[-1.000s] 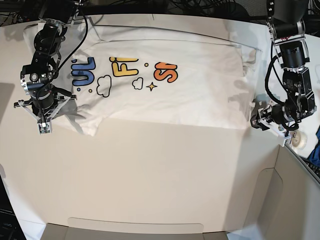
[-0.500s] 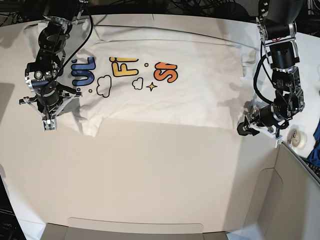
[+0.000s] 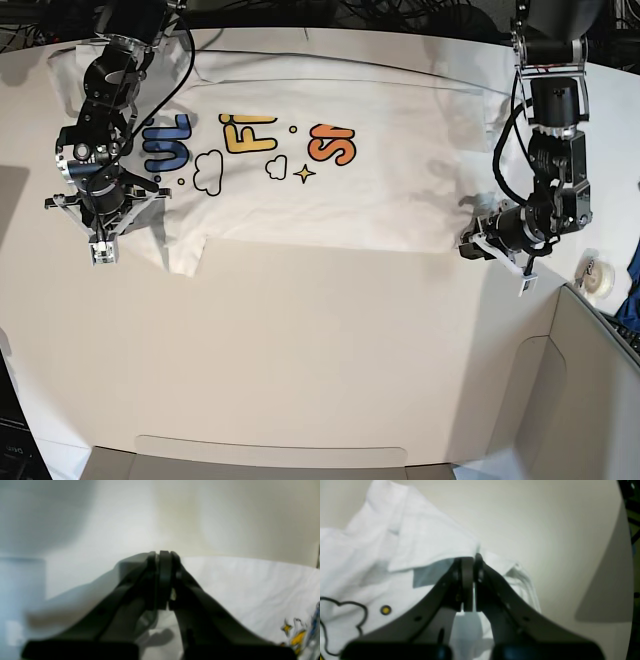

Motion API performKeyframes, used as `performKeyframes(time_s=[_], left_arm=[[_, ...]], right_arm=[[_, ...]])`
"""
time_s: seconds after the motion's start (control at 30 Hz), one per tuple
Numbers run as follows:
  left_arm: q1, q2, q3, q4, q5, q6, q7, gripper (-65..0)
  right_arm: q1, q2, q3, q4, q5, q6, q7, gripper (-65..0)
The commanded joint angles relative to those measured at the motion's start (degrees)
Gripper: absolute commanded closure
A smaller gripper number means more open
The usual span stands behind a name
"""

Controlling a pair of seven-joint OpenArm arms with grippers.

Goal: Layout the t-shirt on the table in an organized manner, then fold the t-shirt properly
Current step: 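Move the left gripper to the opposite sleeve end and grasp it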

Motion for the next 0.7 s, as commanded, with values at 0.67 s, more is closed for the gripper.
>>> performKeyframes(time_s=[0.67], left_arm=[[14.5,-5.1,-20.9,42.1,-1.2,-0.5,12.8,0.0]], right_arm=[[2.5,-4.2,8.8,7.9,0.2,-0.5,1.6,0.0]])
